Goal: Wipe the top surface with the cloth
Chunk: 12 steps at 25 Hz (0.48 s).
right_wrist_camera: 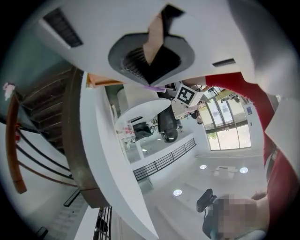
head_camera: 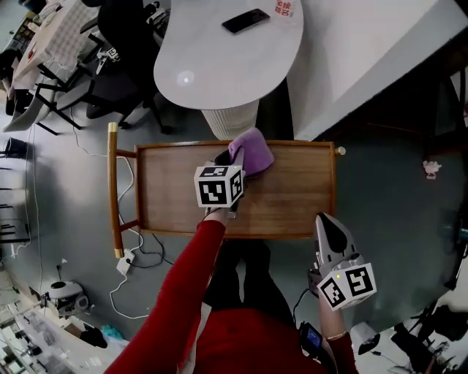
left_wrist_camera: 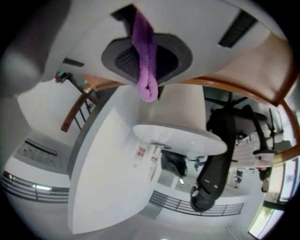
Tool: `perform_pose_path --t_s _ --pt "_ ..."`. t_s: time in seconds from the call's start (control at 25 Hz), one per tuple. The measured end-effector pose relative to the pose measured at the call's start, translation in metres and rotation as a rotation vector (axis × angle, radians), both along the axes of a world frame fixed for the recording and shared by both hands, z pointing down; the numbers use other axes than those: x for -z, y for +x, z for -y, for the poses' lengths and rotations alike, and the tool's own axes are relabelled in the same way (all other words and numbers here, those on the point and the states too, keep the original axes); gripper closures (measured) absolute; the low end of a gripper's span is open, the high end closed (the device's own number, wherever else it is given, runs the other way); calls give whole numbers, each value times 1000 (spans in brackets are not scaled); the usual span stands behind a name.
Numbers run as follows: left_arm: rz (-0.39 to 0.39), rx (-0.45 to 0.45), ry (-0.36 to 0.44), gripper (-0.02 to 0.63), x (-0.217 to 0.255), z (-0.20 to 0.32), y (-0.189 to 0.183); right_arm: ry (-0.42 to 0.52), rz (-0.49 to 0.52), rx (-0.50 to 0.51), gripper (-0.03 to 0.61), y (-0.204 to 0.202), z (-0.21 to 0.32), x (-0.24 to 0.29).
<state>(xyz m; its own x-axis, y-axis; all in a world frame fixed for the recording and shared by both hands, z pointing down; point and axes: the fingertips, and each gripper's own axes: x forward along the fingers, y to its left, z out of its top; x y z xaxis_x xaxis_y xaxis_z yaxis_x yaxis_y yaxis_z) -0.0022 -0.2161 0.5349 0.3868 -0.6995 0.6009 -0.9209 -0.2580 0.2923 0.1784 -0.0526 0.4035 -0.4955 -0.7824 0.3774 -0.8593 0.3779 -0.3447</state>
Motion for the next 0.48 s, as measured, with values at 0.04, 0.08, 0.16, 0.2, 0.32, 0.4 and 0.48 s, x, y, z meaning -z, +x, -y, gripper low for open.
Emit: perform_pose_path --t_s 0.04,0.08,0.16,0.2,0.32,0.4,0.48 --pt "30 43 0 563 -2 2 -30 -2 7 30 574 -10 8 -2" --pt "58 87 1 563 -4 2 -60 -3 12 59 574 -21 14 -3" --pt "104 176 3 563 -3 -3 -117 -7 13 118 574 -42 22 -5" --pt "125 219 4 563 -1 -8 -143 -9 12 144 574 -52 24 -6" --pt "184 324 10 563 6 -22 -206 -18 12 203 574 -76 28 -9" --pt "203 372 13 563 9 -29 -231 -19 10 230 574 -87 31 -8" --pt "215 398 16 563 10 -35 -244 -20 5 251 574 -96 33 -9"
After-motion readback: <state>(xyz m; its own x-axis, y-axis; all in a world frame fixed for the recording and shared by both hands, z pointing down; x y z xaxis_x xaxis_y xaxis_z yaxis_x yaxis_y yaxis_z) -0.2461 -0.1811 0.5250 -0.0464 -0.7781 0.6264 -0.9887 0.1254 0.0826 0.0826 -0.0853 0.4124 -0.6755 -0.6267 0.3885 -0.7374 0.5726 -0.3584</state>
